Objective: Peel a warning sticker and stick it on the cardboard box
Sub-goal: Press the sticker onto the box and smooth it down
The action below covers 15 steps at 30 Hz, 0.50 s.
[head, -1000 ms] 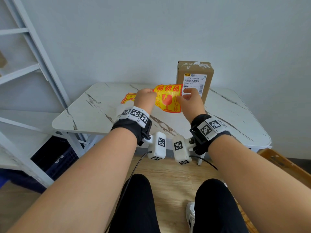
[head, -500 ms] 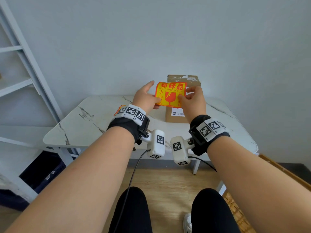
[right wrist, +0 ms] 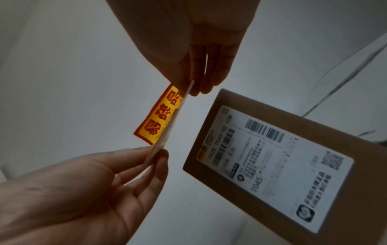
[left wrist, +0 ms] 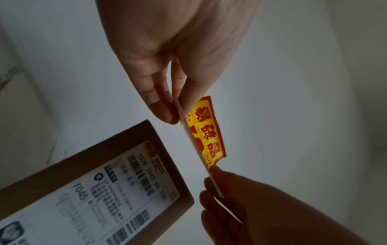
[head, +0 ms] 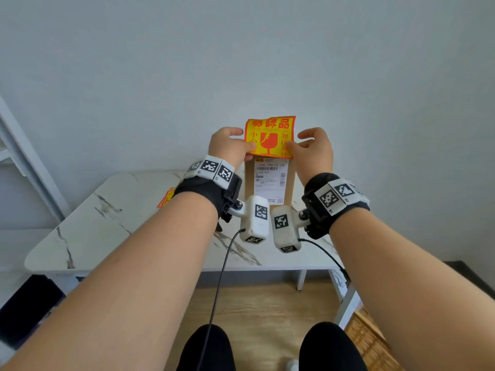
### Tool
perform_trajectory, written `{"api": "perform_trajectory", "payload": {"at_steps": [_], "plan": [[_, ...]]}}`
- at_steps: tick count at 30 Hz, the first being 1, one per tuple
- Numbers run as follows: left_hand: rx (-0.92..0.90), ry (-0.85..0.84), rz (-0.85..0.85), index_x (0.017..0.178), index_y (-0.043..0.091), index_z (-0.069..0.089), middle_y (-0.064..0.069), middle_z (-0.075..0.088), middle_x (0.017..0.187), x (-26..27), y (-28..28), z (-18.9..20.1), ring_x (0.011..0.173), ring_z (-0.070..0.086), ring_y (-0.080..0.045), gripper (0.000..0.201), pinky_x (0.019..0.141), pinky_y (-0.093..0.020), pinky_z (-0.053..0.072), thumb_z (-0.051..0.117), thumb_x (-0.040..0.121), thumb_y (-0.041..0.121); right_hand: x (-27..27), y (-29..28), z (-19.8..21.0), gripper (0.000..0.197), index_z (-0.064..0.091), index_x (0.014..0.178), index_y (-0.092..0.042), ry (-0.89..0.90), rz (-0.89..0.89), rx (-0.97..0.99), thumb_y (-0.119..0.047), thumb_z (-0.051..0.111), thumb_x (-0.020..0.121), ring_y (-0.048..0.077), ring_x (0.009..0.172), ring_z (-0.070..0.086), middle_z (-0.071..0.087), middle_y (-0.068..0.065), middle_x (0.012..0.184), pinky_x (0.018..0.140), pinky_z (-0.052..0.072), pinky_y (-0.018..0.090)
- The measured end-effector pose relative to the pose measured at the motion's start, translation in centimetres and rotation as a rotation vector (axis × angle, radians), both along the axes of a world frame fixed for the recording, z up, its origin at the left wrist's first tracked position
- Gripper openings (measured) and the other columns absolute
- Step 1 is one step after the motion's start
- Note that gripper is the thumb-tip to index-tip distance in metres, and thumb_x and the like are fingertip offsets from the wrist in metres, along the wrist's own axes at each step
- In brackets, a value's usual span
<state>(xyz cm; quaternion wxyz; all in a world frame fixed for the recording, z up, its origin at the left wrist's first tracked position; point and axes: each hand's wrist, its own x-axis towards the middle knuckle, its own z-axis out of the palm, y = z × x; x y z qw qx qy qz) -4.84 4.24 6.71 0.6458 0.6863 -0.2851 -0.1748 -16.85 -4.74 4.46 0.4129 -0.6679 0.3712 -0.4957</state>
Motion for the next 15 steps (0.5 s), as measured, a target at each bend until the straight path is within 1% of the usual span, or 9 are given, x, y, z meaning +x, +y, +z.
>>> {"api": "perform_trajectory", "payload": {"at_steps": [2, 4, 6, 7, 8, 10, 11, 13, 15], "plan": [[0.012, -0.038, 0.034, 0.124, 0.006, 0.057, -0.014, 0.068, 0.108, 0.4, -0.9, 0.4, 0.057, 0.065, -0.015, 0.046, 0.067, -0.026, 0.061, 0.071, 0.081, 0.0, 0.4, -0.9, 0.3, 0.022, 0.055, 0.108, -0.016, 0.017, -0.018, -0.012, -0.021, 0.064, 0.088, 0.016, 0.075, 0.062, 0.059, -0.007, 0.077, 0.067, 0.051, 0.028], [0.016, -0.056, 0.061, 0.125, 0.008, 0.056, -0.013, 0.066, 0.107, 0.9, -1.8, 0.6, 0.049, 0.065, -0.011, 0.046, 0.048, -0.016, 0.056, 0.071, 0.082, 0.0, 0.9, -1.7, 0.5, 0.023, 0.055, 0.108, -0.016, 0.038, -0.027, -0.033, -0.021, 0.064, 0.087, 0.013, 0.071, 0.059, 0.056, -0.011, 0.073, 0.064, 0.049, 0.027], [0.045, -0.108, 0.096, 0.124, 0.012, 0.056, -0.009, 0.065, 0.109, 1.3, -2.5, 0.6, 0.04, 0.063, -0.005, 0.044, 0.041, -0.013, 0.05, 0.07, 0.083, 0.004, 1.4, -2.4, 0.6, 0.022, 0.055, 0.107, -0.015, 0.066, -0.031, -0.059, -0.02, 0.064, 0.087, 0.011, 0.067, 0.057, 0.054, -0.011, 0.071, 0.062, 0.045, 0.026], [0.063, -0.147, 0.108, 0.123, 0.014, 0.056, -0.008, 0.066, 0.111, 1.5, -2.8, 0.5, 0.04, 0.064, -0.005, 0.043, 0.043, -0.014, 0.051, 0.07, 0.083, 0.006, 1.6, -2.7, 0.5, 0.022, 0.055, 0.107, -0.016, 0.08, -0.035, -0.069, -0.02, 0.064, 0.088, 0.01, 0.066, 0.056, 0.054, -0.011, 0.071, 0.059, 0.043, 0.025], [0.075, -0.185, 0.109, 0.123, 0.016, 0.056, -0.007, 0.066, 0.111, 1.6, -3.0, 0.4, 0.048, 0.067, -0.008, 0.043, 0.05, -0.018, 0.054, 0.07, 0.084, 0.008, 1.7, -3.0, 0.4, 0.021, 0.055, 0.107, -0.016, 0.097, -0.04, -0.077, -0.019, 0.063, 0.088, 0.009, 0.064, 0.055, 0.053, -0.011, 0.071, 0.056, 0.042, 0.023], [0.103, -0.267, 0.105, 0.126, 0.017, 0.055, -0.007, 0.067, 0.108, 1.6, -3.4, 0.1, 0.078, 0.072, -0.02, 0.046, 0.076, -0.033, 0.059, 0.071, 0.083, 0.011, 1.9, -3.5, 0.3, 0.019, 0.055, 0.107, -0.016, 0.135, -0.052, -0.085, -0.018, 0.062, 0.089, 0.009, 0.064, 0.054, 0.052, -0.012, 0.071, 0.053, 0.04, 0.021], [0.133, -0.315, 0.113, 0.129, 0.018, 0.054, -0.006, 0.067, 0.108, 1.6, -3.5, 0.0, 0.092, 0.07, -0.023, 0.049, 0.088, -0.036, 0.056, 0.071, 0.083, 0.013, 1.9, -3.7, 0.1, 0.02, 0.055, 0.108, -0.016, 0.149, -0.054, -0.085, -0.017, 0.061, 0.089, 0.01, 0.065, 0.055, 0.052, -0.012, 0.071, 0.053, 0.04, 0.02], [0.175, -0.384, 0.132, 0.136, 0.018, 0.049, -0.006, 0.066, 0.112, 1.6, -3.7, -0.4, 0.104, 0.064, -0.022, 0.056, 0.096, -0.035, 0.051, 0.07, 0.084, 0.015, 2.0, -3.9, -0.1, 0.021, 0.055, 0.109, -0.016, 0.177, -0.05, -0.086, -0.017, 0.061, 0.089, 0.013, 0.07, 0.058, 0.053, -0.011, 0.072, 0.053, 0.041, 0.019], [0.187, -0.424, 0.146, 0.14, 0.018, 0.046, -0.006, 0.063, 0.116, 1.6, -3.7, -0.7, 0.107, 0.062, -0.022, 0.06, 0.096, -0.035, 0.05, 0.07, 0.085, 0.017, 2.1, -3.9, -0.2, 0.021, 0.055, 0.11, -0.016, 0.209, -0.047, -0.103, -0.018, 0.06, 0.09, 0.015, 0.073, 0.059, 0.056, -0.007, 0.076, 0.052, 0.041, 0.019]]}}
